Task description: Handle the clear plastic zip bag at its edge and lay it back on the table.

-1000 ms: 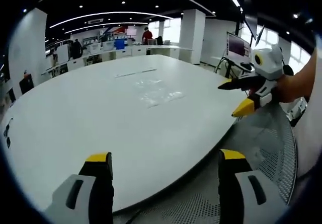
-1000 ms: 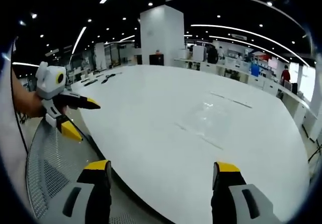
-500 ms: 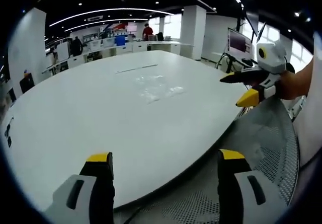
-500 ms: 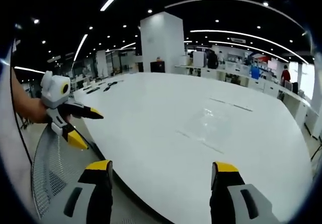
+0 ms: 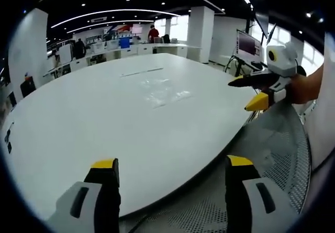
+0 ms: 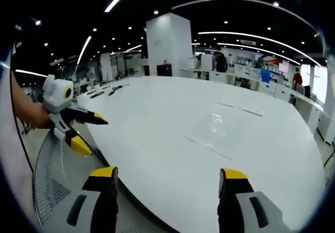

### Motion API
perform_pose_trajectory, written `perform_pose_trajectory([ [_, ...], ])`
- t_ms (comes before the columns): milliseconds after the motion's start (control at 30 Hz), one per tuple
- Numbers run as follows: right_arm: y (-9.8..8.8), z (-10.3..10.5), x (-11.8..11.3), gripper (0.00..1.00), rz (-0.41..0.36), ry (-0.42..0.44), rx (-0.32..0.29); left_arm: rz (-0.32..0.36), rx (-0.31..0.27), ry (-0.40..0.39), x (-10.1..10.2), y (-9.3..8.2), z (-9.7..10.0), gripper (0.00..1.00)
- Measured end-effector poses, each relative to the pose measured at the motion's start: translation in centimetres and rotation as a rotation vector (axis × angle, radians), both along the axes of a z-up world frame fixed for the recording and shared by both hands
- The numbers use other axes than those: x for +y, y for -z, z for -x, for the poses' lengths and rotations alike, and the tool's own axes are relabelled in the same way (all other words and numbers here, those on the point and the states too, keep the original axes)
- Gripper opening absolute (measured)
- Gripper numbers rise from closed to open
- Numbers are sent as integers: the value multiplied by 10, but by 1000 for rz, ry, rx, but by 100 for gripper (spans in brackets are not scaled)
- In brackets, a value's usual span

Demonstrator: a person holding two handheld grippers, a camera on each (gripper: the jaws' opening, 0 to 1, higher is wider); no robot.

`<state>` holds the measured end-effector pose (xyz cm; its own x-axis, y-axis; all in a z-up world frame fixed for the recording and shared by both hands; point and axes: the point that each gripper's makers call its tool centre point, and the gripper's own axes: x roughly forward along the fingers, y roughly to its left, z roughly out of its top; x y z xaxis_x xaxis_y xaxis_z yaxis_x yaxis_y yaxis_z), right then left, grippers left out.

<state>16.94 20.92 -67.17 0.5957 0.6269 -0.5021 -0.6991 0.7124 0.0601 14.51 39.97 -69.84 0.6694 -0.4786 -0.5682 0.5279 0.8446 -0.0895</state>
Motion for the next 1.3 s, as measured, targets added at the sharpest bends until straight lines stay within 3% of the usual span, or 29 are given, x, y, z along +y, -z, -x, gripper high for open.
perform_pose_trajectory([
  [600,5,2,0,77,19,-16,11,5,-24,3,-5,-4,1,80],
  [1300,5,5,3,76,34,-29,15,-6,-15,21,-4,-2,3,80],
])
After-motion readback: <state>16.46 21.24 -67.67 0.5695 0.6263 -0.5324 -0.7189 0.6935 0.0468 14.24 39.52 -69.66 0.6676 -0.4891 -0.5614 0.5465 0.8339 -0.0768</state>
